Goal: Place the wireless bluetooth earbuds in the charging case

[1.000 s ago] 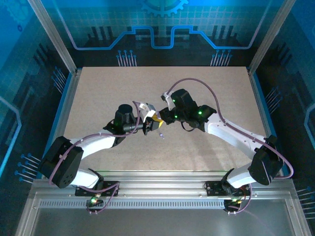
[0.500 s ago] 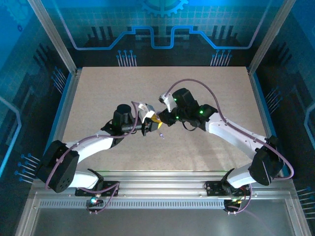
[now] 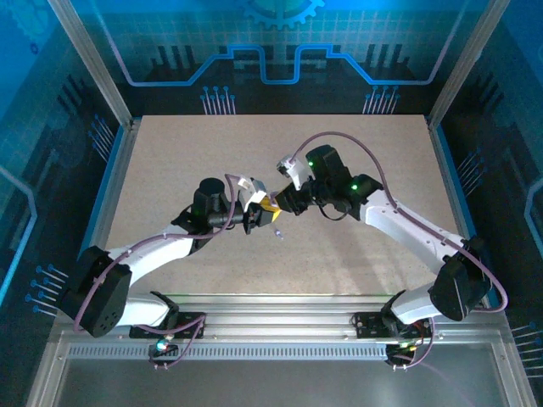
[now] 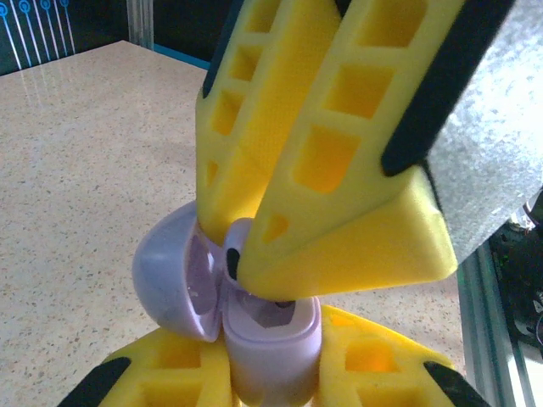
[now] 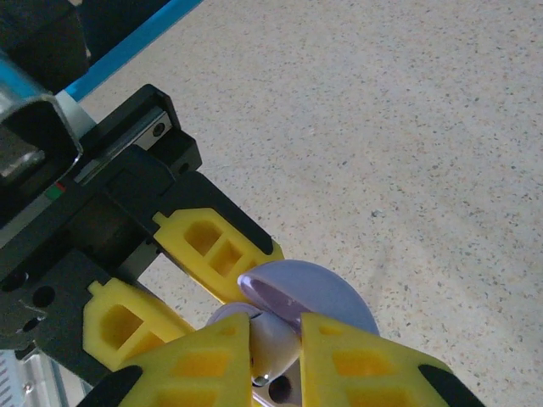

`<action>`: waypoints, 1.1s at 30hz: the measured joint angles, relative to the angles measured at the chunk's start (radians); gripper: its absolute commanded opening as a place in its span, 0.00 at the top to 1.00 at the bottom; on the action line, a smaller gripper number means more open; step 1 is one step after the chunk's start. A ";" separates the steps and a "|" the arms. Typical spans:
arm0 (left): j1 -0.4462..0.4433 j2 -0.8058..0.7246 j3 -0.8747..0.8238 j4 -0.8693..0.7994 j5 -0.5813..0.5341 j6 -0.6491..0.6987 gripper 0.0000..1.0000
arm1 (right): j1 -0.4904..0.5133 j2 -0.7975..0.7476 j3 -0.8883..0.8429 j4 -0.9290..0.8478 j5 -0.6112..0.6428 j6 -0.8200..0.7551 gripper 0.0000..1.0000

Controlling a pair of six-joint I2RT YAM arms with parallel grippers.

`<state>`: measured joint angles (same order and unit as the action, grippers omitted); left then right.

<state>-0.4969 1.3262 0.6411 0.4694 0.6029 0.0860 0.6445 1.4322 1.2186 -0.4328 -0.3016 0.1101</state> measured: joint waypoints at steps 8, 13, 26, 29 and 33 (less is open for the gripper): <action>-0.003 -0.016 0.014 -0.014 0.009 0.003 0.93 | -0.018 0.000 0.027 -0.033 -0.052 -0.030 0.80; -0.004 -0.021 0.018 -0.023 0.013 0.004 0.93 | -0.029 0.000 0.031 -0.042 -0.080 -0.033 0.81; -0.005 -0.033 0.031 -0.051 0.038 0.026 0.93 | -0.039 0.000 0.051 -0.083 -0.126 -0.066 0.77; -0.006 -0.039 0.034 -0.058 0.039 0.026 0.93 | -0.043 0.000 0.057 -0.090 -0.134 -0.071 0.76; -0.006 -0.049 0.034 -0.062 0.039 0.026 0.93 | -0.043 0.000 0.064 -0.092 -0.149 -0.071 0.73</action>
<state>-0.5026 1.2774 0.6746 0.4072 0.6422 0.1120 0.6010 1.4326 1.2823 -0.5247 -0.4507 0.0391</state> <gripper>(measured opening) 0.198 0.257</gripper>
